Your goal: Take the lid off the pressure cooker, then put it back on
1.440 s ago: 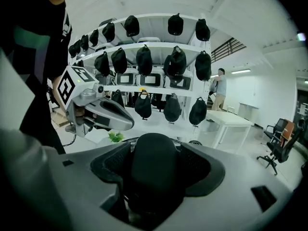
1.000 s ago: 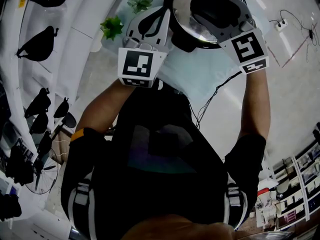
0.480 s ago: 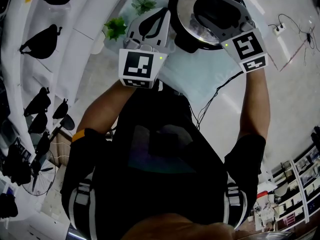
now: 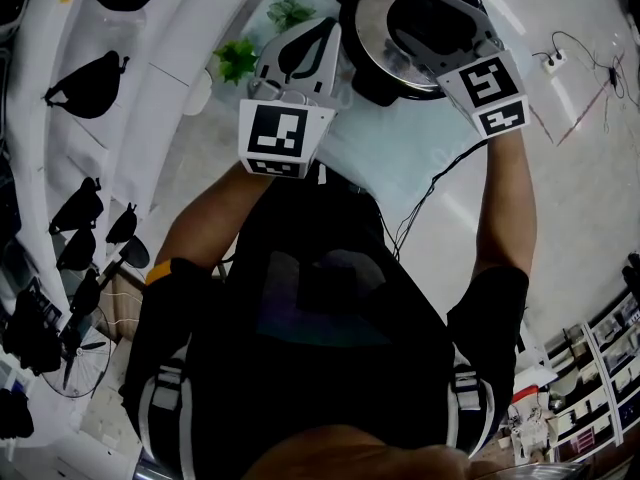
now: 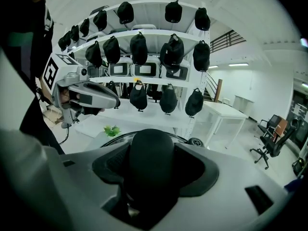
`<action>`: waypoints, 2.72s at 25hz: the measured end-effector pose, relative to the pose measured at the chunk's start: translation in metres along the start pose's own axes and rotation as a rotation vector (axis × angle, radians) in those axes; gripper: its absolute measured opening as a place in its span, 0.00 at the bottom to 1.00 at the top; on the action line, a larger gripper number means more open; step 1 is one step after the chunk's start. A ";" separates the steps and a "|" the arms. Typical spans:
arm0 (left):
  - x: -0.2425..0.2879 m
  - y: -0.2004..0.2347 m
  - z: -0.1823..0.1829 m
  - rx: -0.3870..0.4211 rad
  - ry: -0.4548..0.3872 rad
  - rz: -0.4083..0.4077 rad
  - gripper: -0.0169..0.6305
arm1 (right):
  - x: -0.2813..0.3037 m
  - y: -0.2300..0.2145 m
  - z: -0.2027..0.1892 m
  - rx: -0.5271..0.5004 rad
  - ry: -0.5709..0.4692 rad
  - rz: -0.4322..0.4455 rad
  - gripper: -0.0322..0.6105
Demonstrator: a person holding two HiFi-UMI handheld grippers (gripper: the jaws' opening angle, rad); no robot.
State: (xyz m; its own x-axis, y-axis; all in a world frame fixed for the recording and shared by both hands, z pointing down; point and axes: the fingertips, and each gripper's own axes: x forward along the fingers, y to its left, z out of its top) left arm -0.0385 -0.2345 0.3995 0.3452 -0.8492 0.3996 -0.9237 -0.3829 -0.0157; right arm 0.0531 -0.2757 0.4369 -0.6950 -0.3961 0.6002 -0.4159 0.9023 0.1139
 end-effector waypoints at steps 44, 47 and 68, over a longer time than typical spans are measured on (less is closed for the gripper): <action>-0.079 -0.035 0.018 0.043 -0.130 -0.222 0.04 | -0.123 0.083 0.019 0.236 -0.073 -0.361 0.50; -0.088 -0.039 0.014 0.053 -0.132 -0.252 0.04 | -0.130 0.099 0.017 0.259 -0.068 -0.388 0.50; -0.131 -0.073 -0.045 0.094 -0.070 -0.350 0.04 | -0.160 0.192 -0.047 0.418 -0.040 -0.498 0.50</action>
State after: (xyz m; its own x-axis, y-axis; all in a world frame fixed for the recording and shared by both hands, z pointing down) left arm -0.0243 -0.0788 0.3898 0.6514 -0.6823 0.3319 -0.7293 -0.6837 0.0258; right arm 0.1123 -0.0312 0.3997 -0.3775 -0.7632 0.5244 -0.8816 0.4694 0.0485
